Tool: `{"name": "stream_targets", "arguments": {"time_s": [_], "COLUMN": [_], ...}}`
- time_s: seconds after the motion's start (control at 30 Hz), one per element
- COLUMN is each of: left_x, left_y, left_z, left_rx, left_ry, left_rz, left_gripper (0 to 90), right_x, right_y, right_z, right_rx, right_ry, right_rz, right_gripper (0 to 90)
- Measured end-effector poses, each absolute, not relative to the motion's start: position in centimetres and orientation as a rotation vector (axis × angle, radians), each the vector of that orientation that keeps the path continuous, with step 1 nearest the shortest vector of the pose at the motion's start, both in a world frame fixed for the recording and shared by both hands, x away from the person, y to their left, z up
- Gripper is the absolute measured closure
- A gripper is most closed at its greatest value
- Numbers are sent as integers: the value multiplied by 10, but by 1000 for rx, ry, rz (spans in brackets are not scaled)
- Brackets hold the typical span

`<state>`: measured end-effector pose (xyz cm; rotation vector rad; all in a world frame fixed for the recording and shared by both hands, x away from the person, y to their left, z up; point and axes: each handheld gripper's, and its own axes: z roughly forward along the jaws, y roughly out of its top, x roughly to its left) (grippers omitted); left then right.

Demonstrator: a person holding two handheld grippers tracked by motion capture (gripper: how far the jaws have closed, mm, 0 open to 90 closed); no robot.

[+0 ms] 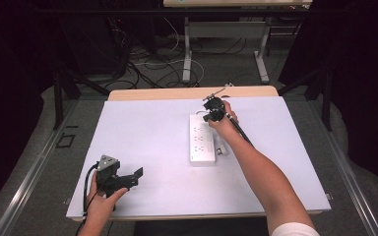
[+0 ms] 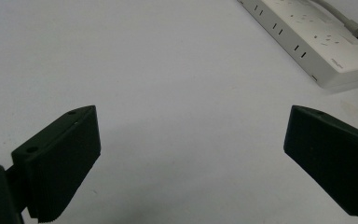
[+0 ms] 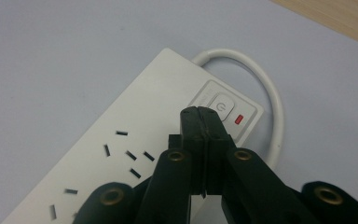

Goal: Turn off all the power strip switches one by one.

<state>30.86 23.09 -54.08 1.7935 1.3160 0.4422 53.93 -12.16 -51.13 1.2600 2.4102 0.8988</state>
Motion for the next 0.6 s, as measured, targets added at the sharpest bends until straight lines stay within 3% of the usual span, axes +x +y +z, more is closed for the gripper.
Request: {"name": "stream_targets", "arguments": {"time_s": [0.6], "left_x": [308], "left_y": [232], "left_z": [-540], "left_rx": [1792], "left_ry": [1320], "left_rz": [447], "left_gripper": [38], "right_x": [527], "right_y": [-118], "right_z": [-511], "right_rx": [1194], "right_ry": [2465], "right_rz": [920], "right_gripper": [900]}}
